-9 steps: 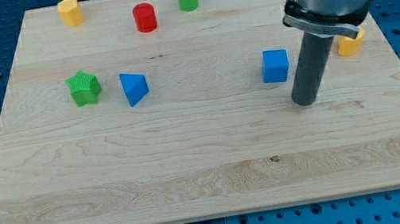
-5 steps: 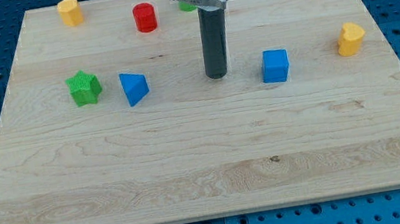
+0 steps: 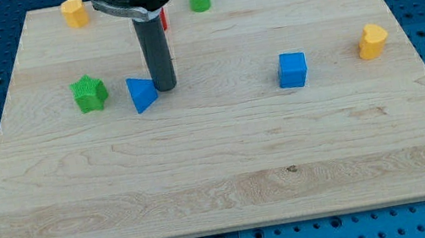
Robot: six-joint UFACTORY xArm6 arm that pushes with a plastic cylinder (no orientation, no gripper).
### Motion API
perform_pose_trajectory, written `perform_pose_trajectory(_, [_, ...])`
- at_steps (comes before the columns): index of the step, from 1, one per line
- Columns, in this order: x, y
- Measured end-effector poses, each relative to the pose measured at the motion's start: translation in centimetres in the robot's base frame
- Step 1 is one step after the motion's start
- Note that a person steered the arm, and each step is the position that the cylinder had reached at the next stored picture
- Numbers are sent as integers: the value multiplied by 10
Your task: Slide the blue triangle to the bottom left
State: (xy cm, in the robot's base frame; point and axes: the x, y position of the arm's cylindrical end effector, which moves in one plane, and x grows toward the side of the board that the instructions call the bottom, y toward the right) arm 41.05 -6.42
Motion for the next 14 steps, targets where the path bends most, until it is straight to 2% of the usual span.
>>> perform_pose_trajectory(2, [-29, -15])
perform_pose_trajectory(3, [-29, -15])
perform_pose_trajectory(4, [-15, -27])
perform_pose_trajectory(8, [86, -50])
perform_pose_trajectory(14, [133, -50])
